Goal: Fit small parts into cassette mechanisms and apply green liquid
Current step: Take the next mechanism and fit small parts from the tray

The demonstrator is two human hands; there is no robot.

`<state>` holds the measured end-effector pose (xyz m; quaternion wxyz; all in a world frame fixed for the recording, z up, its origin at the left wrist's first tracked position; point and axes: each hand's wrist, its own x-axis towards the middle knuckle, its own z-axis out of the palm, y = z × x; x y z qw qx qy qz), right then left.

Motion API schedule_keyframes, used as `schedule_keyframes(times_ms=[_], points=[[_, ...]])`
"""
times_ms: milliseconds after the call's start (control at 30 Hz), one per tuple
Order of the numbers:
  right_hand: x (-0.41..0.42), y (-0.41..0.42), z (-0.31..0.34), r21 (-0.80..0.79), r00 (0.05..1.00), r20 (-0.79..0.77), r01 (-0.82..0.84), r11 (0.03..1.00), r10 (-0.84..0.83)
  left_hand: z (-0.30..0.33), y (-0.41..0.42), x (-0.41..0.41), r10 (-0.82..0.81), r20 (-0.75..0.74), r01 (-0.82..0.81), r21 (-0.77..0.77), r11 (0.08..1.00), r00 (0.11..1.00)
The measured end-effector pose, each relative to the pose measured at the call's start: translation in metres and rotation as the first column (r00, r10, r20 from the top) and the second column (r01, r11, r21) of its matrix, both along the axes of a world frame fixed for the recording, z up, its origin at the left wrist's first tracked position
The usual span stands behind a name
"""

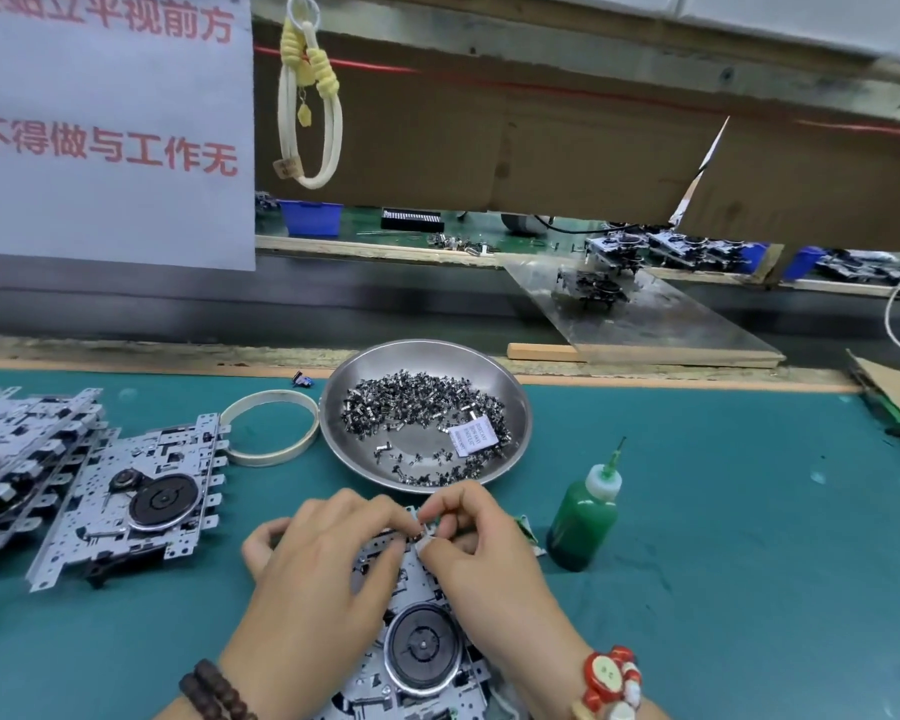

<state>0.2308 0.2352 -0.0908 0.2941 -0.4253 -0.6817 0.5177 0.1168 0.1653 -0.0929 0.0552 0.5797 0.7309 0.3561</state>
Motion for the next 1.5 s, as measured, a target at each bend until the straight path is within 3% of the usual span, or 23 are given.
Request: schedule_keyframes(times_ms=[100,300,400,500,567,633,733,833,967,1100,1200,1333,1433,1500], points=[[0.0,0.0,-0.001,0.007,1.0,0.016,0.004,1.0,-0.004,-0.002,-0.002,-0.001,-0.032,-0.008,0.032,0.014,0.999,0.999],[-0.001,-0.003,-0.003,0.077,0.998,0.057,0.0,0.997,-0.005,0.001,-0.008,-0.002,-0.077,-0.182,0.074,-0.021,0.997,0.98],[0.005,-0.009,0.003,0.167,0.995,0.102,-0.026,0.986,0.009,0.001,-0.009,-0.003,-0.099,-0.115,0.092,-0.061,0.994,0.988],[0.024,-0.021,0.007,0.285,0.99,0.136,-0.011,0.958,-0.029,0.001,-0.011,-0.012,-0.168,0.071,0.168,-0.002,0.986,0.983],[0.043,-0.028,0.009,0.363,0.99,0.009,0.131,0.923,-0.144,0.003,-0.011,-0.02,-0.137,0.132,0.13,0.061,0.99,0.982],[0.065,-0.03,0.009,0.398,0.928,-0.194,0.369,0.84,-0.316,0.004,-0.01,-0.032,-0.055,0.202,0.038,0.086,0.996,0.978],[0.093,-0.016,0.003,0.39,0.821,-0.275,0.57,0.723,-0.5,0.0,-0.006,-0.041,-0.011,0.339,0.023,-0.031,0.999,0.941],[0.102,0.001,0.0,0.339,0.869,-0.117,0.49,0.803,-0.481,0.003,0.0,-0.044,-0.038,0.325,0.088,-0.139,0.986,0.945],[0.097,0.018,0.001,0.255,0.953,0.074,0.268,0.929,-0.295,0.011,0.007,-0.04,-0.071,0.321,0.143,-0.206,0.968,0.944],[0.089,0.023,0.001,0.23,0.975,0.161,0.116,0.966,-0.155,0.015,0.014,-0.04,-0.077,0.354,0.173,-0.249,0.953,0.932],[0.086,0.019,0.003,0.25,0.981,0.072,0.156,0.955,-0.179,0.013,0.017,-0.039,-0.061,0.466,0.193,-0.243,0.951,0.883],[0.086,0.013,0.016,0.239,0.984,-0.075,0.173,0.955,-0.16,0.014,0.017,-0.033,-0.02,0.719,0.27,-0.236,0.933,0.695],[0.083,0.012,0.026,0.12,0.957,-0.244,0.192,0.974,-0.158,0.014,0.018,-0.032,0.002,0.763,0.343,-0.292,0.893,0.646],[0.08,0.013,0.03,-0.038,0.886,-0.436,0.155,0.987,-0.156,0.015,0.019,-0.031,0.025,0.765,0.352,-0.325,0.878,0.644]])
